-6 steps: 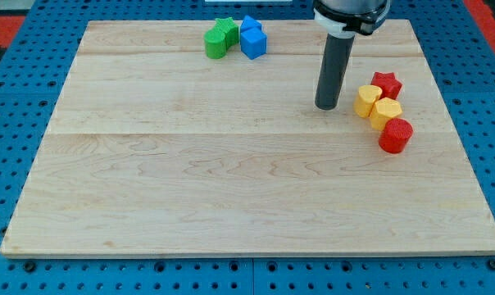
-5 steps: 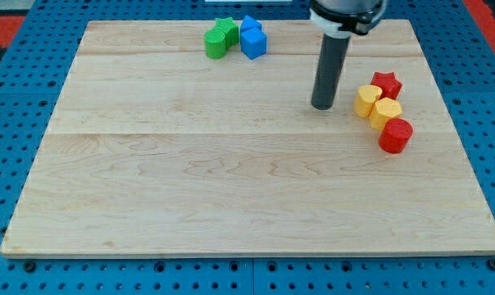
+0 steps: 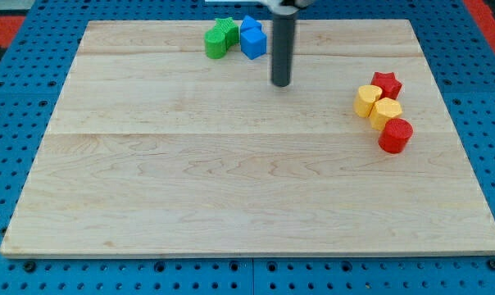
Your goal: Touch the blue triangle
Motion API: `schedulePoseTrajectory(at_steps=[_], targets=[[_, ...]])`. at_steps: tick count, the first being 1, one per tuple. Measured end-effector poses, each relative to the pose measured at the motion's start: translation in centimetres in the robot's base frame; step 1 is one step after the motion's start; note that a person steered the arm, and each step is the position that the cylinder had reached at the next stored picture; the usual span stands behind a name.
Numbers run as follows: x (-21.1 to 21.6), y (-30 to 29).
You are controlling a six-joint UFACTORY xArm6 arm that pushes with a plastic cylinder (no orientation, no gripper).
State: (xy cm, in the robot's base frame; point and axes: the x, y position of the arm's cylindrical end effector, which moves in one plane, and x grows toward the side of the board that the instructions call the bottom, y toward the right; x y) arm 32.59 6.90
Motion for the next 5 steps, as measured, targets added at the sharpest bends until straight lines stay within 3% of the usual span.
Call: schedulePoseTrajectory(at_steps=[1, 3, 4, 5], targets=[[-3.9, 1.9], [-13.3, -0.1], [-13.4, -1.5], [-13.2, -7.5]])
